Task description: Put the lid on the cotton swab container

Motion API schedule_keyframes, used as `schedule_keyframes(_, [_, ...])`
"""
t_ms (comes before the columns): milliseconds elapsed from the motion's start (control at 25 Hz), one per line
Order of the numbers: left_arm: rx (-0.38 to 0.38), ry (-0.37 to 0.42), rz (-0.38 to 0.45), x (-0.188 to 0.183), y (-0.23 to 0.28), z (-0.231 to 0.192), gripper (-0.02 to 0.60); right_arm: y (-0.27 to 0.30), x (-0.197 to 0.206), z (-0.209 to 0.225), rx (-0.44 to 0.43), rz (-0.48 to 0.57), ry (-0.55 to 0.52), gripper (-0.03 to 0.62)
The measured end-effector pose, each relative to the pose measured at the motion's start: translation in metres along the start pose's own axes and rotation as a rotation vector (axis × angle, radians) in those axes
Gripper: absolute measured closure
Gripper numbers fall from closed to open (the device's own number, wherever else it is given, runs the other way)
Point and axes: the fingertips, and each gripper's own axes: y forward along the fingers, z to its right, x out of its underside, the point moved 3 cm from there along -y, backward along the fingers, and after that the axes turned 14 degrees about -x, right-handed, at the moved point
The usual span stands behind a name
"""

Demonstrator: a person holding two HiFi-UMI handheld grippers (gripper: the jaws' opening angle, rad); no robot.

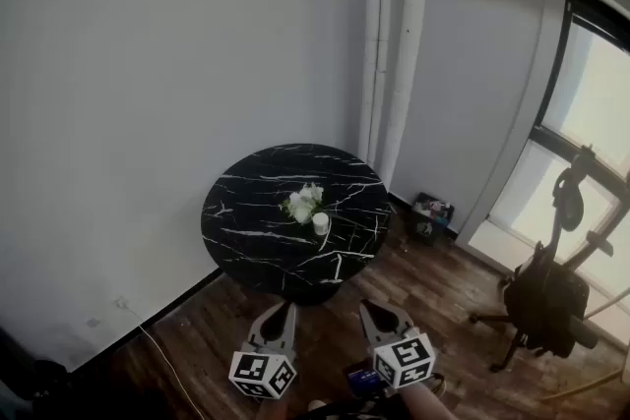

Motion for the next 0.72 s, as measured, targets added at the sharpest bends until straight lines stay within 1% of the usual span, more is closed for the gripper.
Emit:
schedule_keyframes(120, [-0.022,0.029,-0.033,0.006,0.003,-0.005,0.567,0.003,0.001,0.000,0.022,0.003,-0.007,0.577])
schedule_keyframes(280, [-0.047,0.043,-0.061,0.009,0.005,-0.015,0.567,0.006,0.004,-0.005,0.037,-0.002,-0.010,0.577])
schedule_keyframes(400, [-0.039,0.043,-0.064,0.011,0.004,-0.018,0.566,0.005,0.008,-0.008,0.050,-0.007,-0.009,0.577])
schedule_keyframes(560, [-0.025,0.011,-0.051,0.009,0.004,-0.023,0.566,0.011,0.014,-0.013,0.021,-0.031,-0.002,0.577])
schedule_keyframes(640, [-0.011,-0.001,-0.058,0.011,0.002,-0.024,0.566,0.012,0.016,-0.016,0.025,-0.029,0.015,0.576])
schedule_keyframes(720, [0.002,0.003,-0.068,0.013,0.000,-0.027,0.566,0.014,0.017,-0.021,0.017,-0.021,0.044,0.576])
